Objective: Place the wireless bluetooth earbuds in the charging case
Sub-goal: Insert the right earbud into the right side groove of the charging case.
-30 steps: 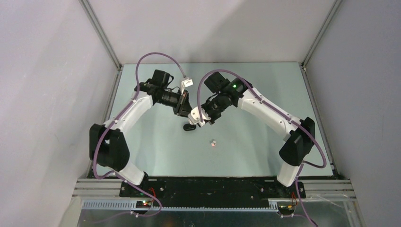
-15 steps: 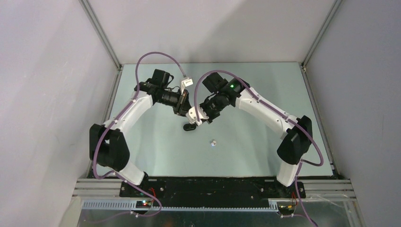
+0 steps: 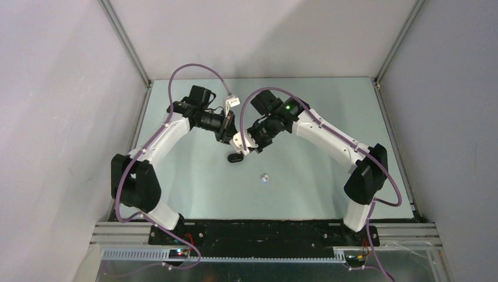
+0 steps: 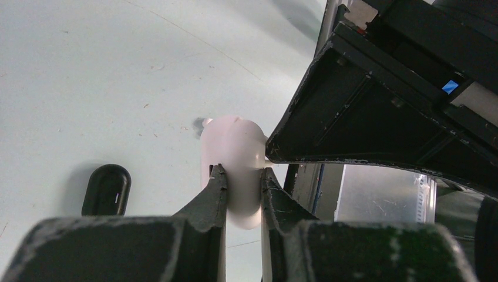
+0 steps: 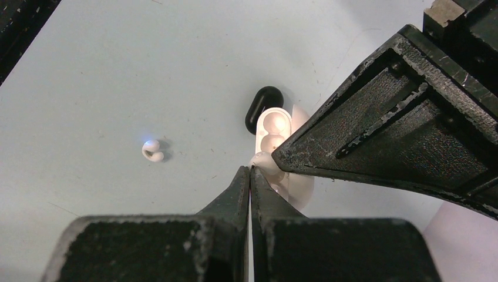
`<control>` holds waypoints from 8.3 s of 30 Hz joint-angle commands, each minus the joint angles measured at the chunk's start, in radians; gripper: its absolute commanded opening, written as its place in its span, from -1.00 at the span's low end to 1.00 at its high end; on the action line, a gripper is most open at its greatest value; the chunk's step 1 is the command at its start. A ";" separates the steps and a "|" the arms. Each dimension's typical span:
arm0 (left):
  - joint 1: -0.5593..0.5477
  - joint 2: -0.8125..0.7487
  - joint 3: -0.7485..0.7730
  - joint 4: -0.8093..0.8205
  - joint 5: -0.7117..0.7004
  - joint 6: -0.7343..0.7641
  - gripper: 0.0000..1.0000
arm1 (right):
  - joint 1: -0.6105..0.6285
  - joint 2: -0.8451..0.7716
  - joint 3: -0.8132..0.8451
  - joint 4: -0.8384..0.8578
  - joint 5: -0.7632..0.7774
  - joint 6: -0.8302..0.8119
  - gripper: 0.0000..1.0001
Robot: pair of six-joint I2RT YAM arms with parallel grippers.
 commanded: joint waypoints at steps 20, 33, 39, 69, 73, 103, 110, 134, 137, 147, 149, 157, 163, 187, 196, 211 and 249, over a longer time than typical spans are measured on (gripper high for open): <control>-0.023 -0.009 0.059 -0.029 0.062 0.085 -1.00 | -0.020 -0.009 0.028 -0.059 -0.013 -0.087 -1.00; -0.043 -0.007 0.089 -0.085 0.031 0.148 -1.00 | -0.027 0.028 0.083 -0.104 -0.009 -0.143 -1.00; -0.053 0.000 0.095 -0.101 0.029 0.171 -1.00 | -0.032 0.019 0.086 -0.094 -0.011 -0.128 -1.00; -0.056 0.011 0.115 -0.125 0.024 0.203 -1.00 | -0.045 0.087 0.185 -0.212 -0.071 -0.027 -1.00; -0.057 0.013 0.111 -0.126 0.025 0.202 -1.00 | -0.037 0.091 0.185 -0.230 -0.072 -0.031 -1.00; -0.056 0.017 0.109 -0.125 0.030 0.188 -1.00 | -0.014 0.112 0.210 -0.281 -0.069 0.010 -1.00; -0.057 0.020 0.111 -0.126 0.031 0.188 -1.00 | -0.016 0.157 0.273 -0.362 -0.068 0.016 -1.00; -0.058 0.019 0.108 -0.125 0.032 0.182 -1.00 | -0.022 0.049 0.156 -0.068 -0.016 0.158 -0.99; -0.057 0.021 0.107 -0.126 0.031 0.179 -1.00 | -0.022 0.044 0.154 -0.062 -0.007 0.175 -0.97; -0.051 0.030 0.112 -0.125 0.038 0.162 -1.00 | -0.029 0.000 0.121 -0.034 0.003 0.191 -0.78; -0.048 0.032 0.111 -0.126 0.041 0.157 -1.00 | -0.039 -0.023 0.107 -0.027 -0.024 0.182 -0.71; -0.042 0.048 0.113 -0.125 0.065 0.139 -1.00 | -0.037 -0.151 -0.095 0.128 -0.055 0.135 -0.40; -0.033 0.055 0.110 -0.125 0.079 0.125 -1.00 | -0.025 -0.195 -0.179 0.190 -0.054 0.113 -0.37; -0.005 0.105 0.144 -0.126 0.202 0.060 -1.00 | -0.014 -0.201 -0.223 0.168 -0.028 -0.021 -0.38; -0.005 0.106 0.146 -0.125 0.198 0.058 -1.00 | -0.007 -0.205 -0.239 0.247 0.024 0.008 -0.60; -0.008 0.086 0.146 -0.126 0.129 0.108 -1.00 | -0.021 -0.196 -0.201 0.211 0.000 0.049 -0.88; -0.014 0.086 0.144 -0.126 0.123 0.111 -1.00 | -0.010 -0.133 -0.176 0.250 0.054 0.120 -0.62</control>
